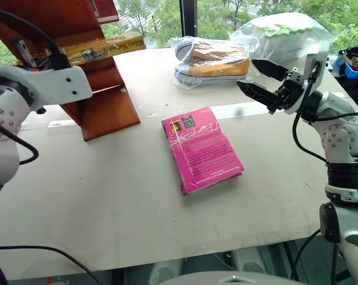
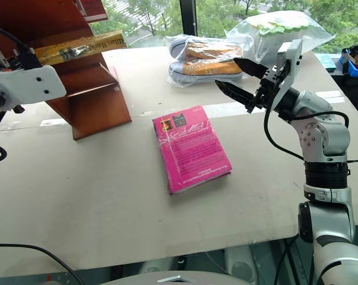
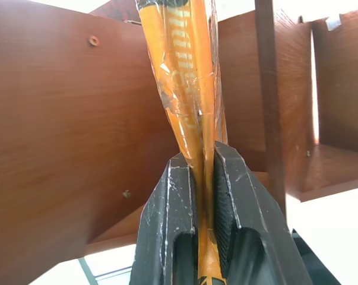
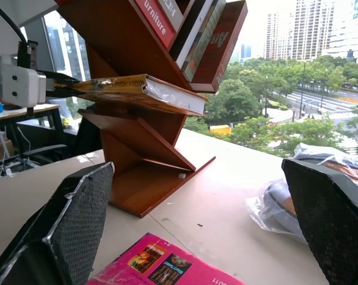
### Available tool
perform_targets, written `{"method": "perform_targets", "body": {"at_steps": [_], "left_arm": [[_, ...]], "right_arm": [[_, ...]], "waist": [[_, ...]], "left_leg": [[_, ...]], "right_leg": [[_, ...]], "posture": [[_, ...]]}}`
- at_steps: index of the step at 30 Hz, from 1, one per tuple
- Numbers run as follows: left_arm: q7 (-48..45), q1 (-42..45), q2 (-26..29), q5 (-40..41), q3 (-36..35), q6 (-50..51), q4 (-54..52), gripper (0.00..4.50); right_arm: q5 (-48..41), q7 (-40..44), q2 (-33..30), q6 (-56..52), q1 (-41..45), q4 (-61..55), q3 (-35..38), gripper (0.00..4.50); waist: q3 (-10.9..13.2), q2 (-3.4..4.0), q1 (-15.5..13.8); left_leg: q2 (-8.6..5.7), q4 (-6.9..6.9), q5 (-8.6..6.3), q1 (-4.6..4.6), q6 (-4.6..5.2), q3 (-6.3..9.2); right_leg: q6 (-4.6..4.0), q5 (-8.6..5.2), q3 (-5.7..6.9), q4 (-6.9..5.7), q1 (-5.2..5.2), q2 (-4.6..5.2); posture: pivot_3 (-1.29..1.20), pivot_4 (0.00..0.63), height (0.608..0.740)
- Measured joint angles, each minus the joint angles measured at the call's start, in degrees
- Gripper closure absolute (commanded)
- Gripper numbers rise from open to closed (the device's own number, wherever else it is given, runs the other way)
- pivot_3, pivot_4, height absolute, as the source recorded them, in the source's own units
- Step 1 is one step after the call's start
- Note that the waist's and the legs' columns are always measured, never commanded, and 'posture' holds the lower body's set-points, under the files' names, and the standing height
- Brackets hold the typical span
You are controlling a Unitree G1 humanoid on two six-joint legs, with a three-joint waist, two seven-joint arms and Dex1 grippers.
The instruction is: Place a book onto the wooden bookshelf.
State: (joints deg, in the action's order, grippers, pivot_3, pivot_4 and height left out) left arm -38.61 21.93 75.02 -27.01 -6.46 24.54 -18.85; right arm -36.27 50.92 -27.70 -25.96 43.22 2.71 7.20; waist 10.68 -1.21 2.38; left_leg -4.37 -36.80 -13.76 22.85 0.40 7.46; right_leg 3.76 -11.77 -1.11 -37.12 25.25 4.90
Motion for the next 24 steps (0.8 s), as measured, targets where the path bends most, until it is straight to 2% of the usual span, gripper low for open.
{"method": "perform_targets", "body": {"at_steps": [3,8,12,13,18,24], "left_arm": [[-1.1,1.6,-0.6,0.0,2.3,0.0,0.5,4.48],[-4.0,2.2,-1.6,0.0,2.7,3.0,0.2,2.41],[-5.0,0.8,-2.2,-0.5,2.7,5.4,-0.3,0.33],[-5.1,0.6,-2.2,-0.8,2.5,6.0,-0.5,0.05],[-5.3,-1.6,-2.1,-2.3,-0.4,8.5,-1.2,0.05],[-8.8,-1.7,-2.5,-2.2,-4.4,16.7,-9.0,0.05]], "right_arm": [[0.9,-0.2,0.2,0.0,0.0,0.0,-0.4,0.00],[1.8,-0.9,0.1,0.0,-0.1,-0.4,-0.4,0.00],[2.0,-1.3,0.1,0.0,-0.4,-0.4,-0.4,0.00],[2.0,-1.2,0.1,0.0,-0.4,-0.4,-0.4,0.00],[1.7,-0.7,-0.1,-0.1,-0.4,-0.5,-0.3,0.00],[1.6,0.0,-0.1,-0.2,-0.4,-0.5,-0.2,0.00]], "waist": [[0.0,0.00,0.0],[0.0,0.00,0.2],[0.0,0.00,0.1],[0.0,0.00,0.1],[0.0,0.00,0.2],[0.0,0.00,0.1]], "left_leg": [[-0.01,-0.05,-0.02,0.00,0.04,-0.01],[-0.01,-0.10,-0.03,-0.02,0.04,-0.08],[0.00,-0.21,-0.03,-0.02,0.06,-0.13],[0.00,-0.25,-0.04,-0.02,0.07,-0.15],[0.00,-0.34,-0.05,-0.03,0.08,-0.17],[0.00,-0.40,-0.05,-0.02,0.08,-0.18]], "right_leg": [[0.00,0.00,-0.01,-0.05,0.00,0.00],[0.00,0.00,-0.08,-0.22,0.04,0.00],[0.00,0.00,-0.14,-0.42,0.10,-0.01],[0.00,-0.01,-0.15,-0.46,0.10,-0.01],[0.00,0.00,-0.18,-0.56,0.11,-0.02],[0.00,0.00,-0.18,-0.57,0.10,-0.02]], "posture": [[0.00,0.150,0.740],[0.00,0.150,0.740],[0.00,0.150,0.740],[0.00,0.150,0.740],[0.00,0.150,0.740],[0.00,0.150,0.740]]}}
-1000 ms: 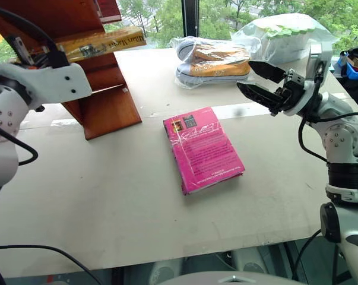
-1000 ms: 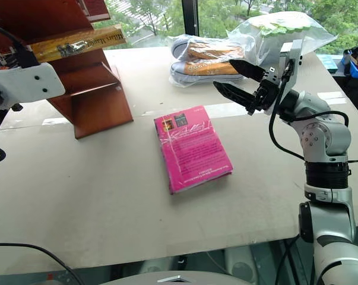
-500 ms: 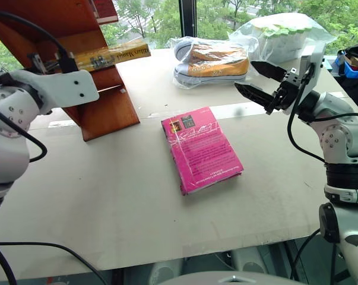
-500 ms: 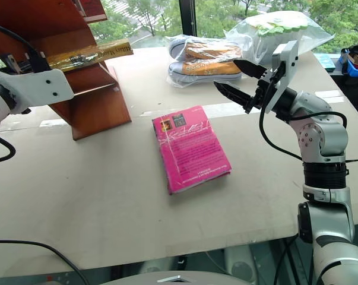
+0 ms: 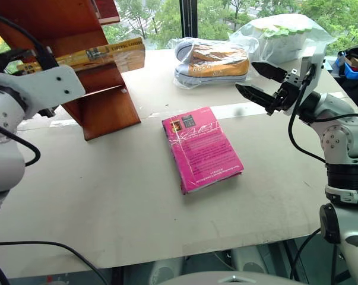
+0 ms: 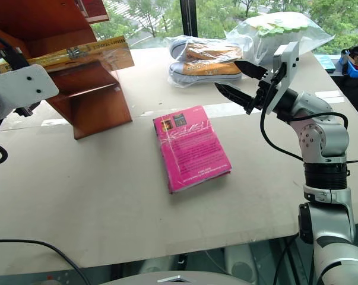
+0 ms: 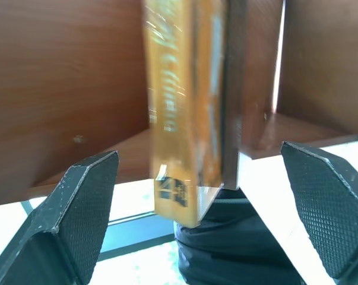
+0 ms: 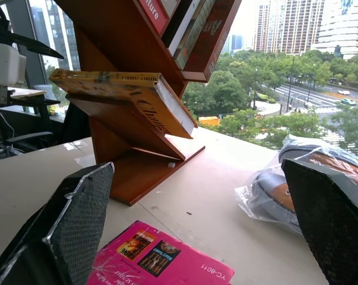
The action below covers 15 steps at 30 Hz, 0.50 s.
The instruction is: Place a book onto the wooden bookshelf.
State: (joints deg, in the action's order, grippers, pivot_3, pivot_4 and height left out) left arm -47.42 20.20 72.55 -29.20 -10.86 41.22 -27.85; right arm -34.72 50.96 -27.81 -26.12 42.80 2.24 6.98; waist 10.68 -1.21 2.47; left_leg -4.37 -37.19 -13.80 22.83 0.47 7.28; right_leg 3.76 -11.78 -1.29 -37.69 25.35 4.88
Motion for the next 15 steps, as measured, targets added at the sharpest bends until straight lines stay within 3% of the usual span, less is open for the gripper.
{"method": "perform_targets", "body": {"at_steps": [3,5,8,11,15], "left_arm": [[-0.2,1.6,-1.4,0.2,-1.6,3.5,-3.3,0.05],[0.2,4.8,-6.3,3.1,-2.5,6.2,-6.0,0.05],[-1.2,8.1,-19.3,10.5,-4.2,15.7,-12.9,0.05],[-2.5,0.4,-32.8,19.2,-4.2,23.6,-19.5,0.05],[-0.7,-8.3,-42.0,25.0,-5.5,25.0,-21.9,0.05]], "right_arm": [[0.0,0.1,-0.2,0.0,0.0,0.0,0.1,0.00],[0.3,0.4,-1.2,0.1,-1.0,0.1,0.2,0.00],[1.7,0.4,-2.1,1.9,-4.1,0.9,0.6,0.00],[5.4,0.6,-4.0,6.1,-12.0,2.3,0.8,0.00],[9.7,1.5,-6.9,12.1,-22.8,4.2,1.2,0.00]], "waist": [[0.0,0.01,0.0],[0.0,-0.02,-0.1],[-0.1,0.03,-0.4],[-0.2,-0.02,-0.3],[-0.2,0.01,-0.2]], "left_leg": [[0.00,0.00,0.00,-0.01,0.00,0.00],[0.00,-0.07,0.00,-0.01,-0.01,0.04],[-0.04,-0.23,0.00,-0.07,-0.01,0.08],[-0.04,-0.31,0.10,-0.07,-0.18,0.00],[0.02,-0.25,0.06,-0.20,-0.11,-0.11]], "right_leg": [[0.00,0.00,0.00,-0.04,0.00,0.00],[0.00,0.00,0.03,-0.04,-0.03,-0.01],[0.02,0.00,0.09,0.00,-0.25,0.02],[0.02,0.01,0.00,0.03,-0.27,0.04],[0.01,0.00,-0.12,-0.06,-0.24,0.02]], "posture": [[0.00,0.150,0.740],[0.00,0.150,0.740],[0.00,0.150,0.740],[0.00,0.150,0.740],[0.00,0.150,0.740]]}}
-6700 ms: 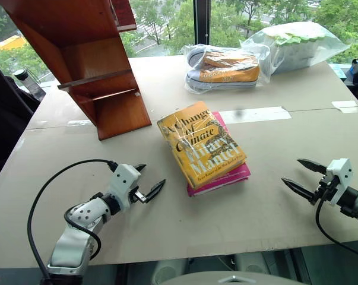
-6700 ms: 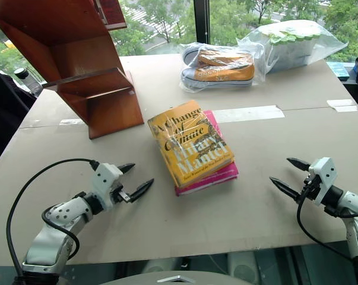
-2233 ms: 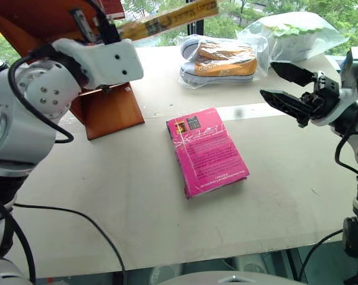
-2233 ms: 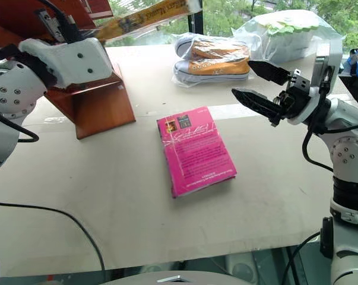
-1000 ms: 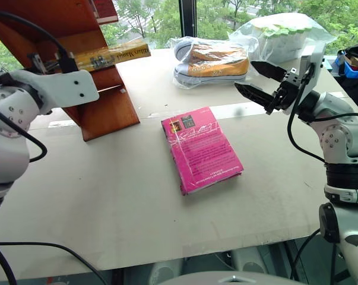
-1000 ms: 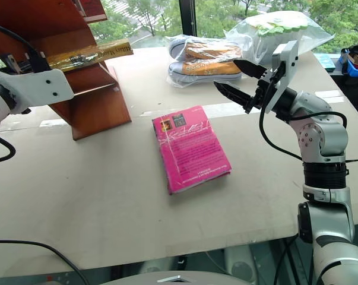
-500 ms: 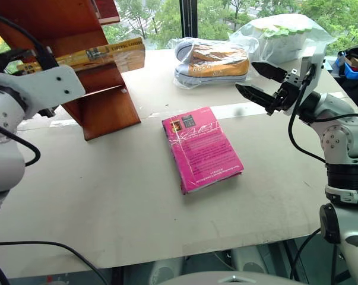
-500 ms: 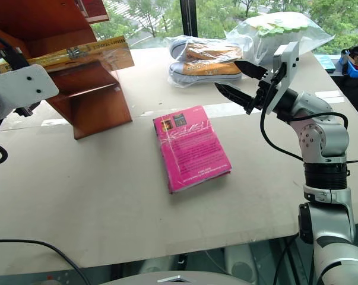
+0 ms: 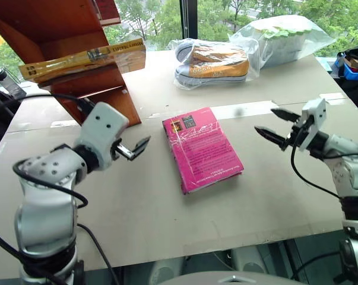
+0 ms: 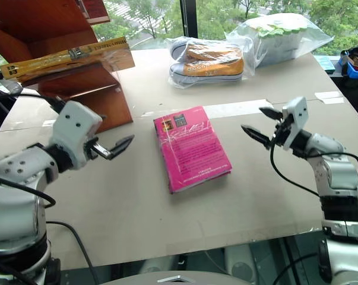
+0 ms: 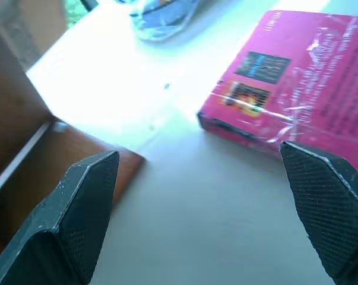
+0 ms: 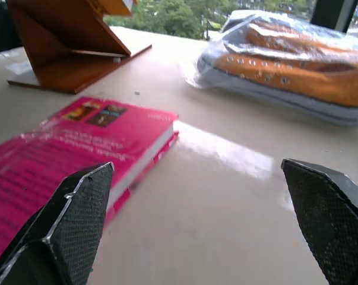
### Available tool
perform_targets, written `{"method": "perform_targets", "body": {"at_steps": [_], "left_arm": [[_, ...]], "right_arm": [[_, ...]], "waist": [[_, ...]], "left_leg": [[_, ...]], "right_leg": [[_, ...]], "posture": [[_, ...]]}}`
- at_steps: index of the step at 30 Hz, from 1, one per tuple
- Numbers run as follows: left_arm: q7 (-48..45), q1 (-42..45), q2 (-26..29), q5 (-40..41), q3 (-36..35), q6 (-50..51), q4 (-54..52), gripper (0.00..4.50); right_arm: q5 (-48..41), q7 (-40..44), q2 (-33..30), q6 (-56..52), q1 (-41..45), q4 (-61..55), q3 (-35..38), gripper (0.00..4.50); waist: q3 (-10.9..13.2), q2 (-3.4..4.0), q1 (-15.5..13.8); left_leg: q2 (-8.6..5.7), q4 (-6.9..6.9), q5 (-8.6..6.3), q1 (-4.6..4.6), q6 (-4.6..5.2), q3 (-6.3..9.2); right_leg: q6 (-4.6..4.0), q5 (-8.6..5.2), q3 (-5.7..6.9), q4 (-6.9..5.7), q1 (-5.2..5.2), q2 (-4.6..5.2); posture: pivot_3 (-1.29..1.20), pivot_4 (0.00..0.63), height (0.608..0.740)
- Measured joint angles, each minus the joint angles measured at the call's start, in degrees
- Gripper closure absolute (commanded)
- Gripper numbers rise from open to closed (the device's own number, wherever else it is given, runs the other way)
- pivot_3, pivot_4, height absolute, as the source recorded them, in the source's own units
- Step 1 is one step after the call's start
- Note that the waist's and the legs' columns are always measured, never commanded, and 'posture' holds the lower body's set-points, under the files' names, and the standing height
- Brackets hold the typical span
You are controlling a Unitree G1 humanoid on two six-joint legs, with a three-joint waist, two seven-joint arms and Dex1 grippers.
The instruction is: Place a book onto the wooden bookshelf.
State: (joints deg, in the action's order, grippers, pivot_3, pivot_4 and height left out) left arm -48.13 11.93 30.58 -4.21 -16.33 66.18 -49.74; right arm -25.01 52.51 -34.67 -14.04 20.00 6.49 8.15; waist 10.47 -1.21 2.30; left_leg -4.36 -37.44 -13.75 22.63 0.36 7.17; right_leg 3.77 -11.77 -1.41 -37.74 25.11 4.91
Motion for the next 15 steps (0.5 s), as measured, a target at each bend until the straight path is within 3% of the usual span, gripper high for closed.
{"method": "perform_targets", "body": {"at_steps": [4,6,8,15], "left_arm": [[2.3,-14.4,-7.3,4.1,-0.6,-8.3,1.9,0.05],[3.5,-18.2,-7.5,4.7,0.1,-13.2,4.1,0.05],[4.8,-19.3,-11.6,7.2,-1.0,-16.2,6.9,0.05],[5.7,-27.1,-9.7,9.2,2.1,-32.8,14.2,0.05]], "right_arm": [[2.4,0.7,-1.4,6.1,-9.5,3.4,3.2,0.00],[2.9,0.8,-1.4,8.8,-12.2,3.9,4.3,0.00],[3.1,1.0,-1.1,11.6,-14.7,5.4,5.2,0.00],[2.4,0.4,-0.6,14.6,-18.7,7.6,8.4,0.00]], "waist": [[0.0,0.05,0.0],[0.0,0.10,-0.1],[0.0,0.15,-0.4],[-0.1,0.12,-0.4]], "left_leg": [[0.10,0.13,-0.09,-0.67,0.14,-0.22],[0.24,0.15,-0.10,-0.93,0.14,-0.22],[0.55,0.11,-0.11,-1.32,0.15,-0.30],[0.68,0.16,-0.14,-1.62,0.19,-0.47]], "right_leg": [[-0.01,-0.05,-0.17,0.13,-0.61,-0.04],[0.08,-0.09,-0.16,0.26,-0.92,-0.12],[0.07,-0.30,0.04,0.57,-1.59,-0.20],[0.07,-0.29,-0.09,0.67,-1.84,-0.21]], "posture": [[0.00,0.150,0.740],[0.00,0.150,0.740],[0.00,0.150,0.740],[0.00,0.150,0.740]]}}
